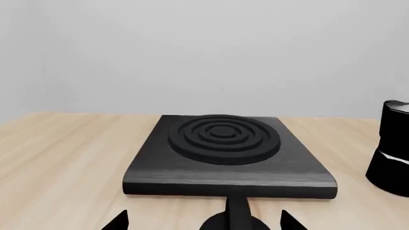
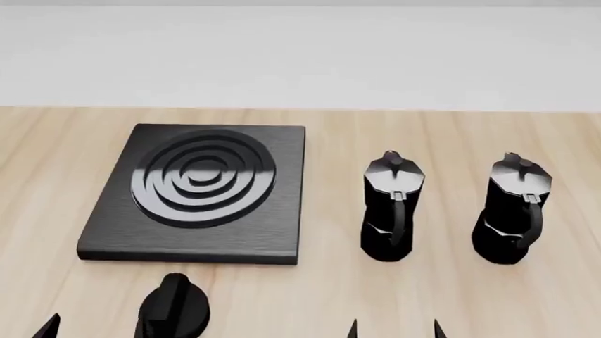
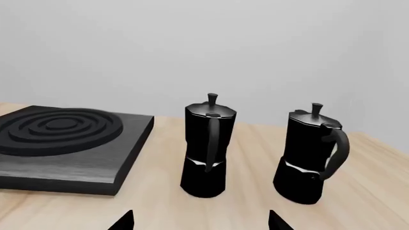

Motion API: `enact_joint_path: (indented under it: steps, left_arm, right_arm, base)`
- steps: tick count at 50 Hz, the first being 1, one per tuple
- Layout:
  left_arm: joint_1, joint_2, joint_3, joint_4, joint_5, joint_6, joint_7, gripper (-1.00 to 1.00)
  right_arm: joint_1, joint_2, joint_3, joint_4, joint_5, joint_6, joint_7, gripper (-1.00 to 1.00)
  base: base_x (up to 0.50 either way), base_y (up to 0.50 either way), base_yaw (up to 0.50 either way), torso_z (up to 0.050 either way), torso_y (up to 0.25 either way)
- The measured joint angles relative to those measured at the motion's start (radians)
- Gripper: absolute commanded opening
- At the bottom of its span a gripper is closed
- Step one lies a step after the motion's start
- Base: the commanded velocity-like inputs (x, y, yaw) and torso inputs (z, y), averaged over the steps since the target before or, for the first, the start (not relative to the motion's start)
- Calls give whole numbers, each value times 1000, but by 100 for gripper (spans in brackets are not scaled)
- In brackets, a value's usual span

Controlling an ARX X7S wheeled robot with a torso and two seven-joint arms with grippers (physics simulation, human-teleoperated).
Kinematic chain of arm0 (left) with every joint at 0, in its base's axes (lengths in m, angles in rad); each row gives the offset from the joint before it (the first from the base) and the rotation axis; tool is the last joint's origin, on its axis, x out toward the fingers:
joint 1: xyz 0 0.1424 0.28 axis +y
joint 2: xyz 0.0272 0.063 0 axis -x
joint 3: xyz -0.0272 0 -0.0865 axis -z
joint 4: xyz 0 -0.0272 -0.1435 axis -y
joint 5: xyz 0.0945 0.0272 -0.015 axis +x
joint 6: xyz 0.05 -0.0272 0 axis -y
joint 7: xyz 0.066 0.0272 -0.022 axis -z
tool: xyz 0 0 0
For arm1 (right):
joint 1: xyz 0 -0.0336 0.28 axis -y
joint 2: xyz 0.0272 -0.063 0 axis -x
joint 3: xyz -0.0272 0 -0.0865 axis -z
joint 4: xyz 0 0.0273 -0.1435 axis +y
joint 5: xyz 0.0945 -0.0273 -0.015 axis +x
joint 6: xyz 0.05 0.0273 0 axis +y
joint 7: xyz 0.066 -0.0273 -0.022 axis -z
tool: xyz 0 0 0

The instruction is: Put the right moka pot on the stove.

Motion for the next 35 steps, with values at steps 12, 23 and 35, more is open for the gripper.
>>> enact_joint_path:
  steps: [12,23,35]
  left_arm:
    - [-1,-4,6,0,-4,1,-5,100]
    - [-1,-8,10,1,-7,3,-10,100]
    - [-2,-12,15,0,-10,6,-16,100]
  right_arm:
    - [1,4,-7,-1,2,2,4,100]
    - [4,7,-13,4,6,-2,7,100]
    - [7,11,-18,9,9,-6,11,100]
  base:
    - [143,0,0,0,0]
    - [144,0,0,0,0]
    - [145,0,0,0,0]
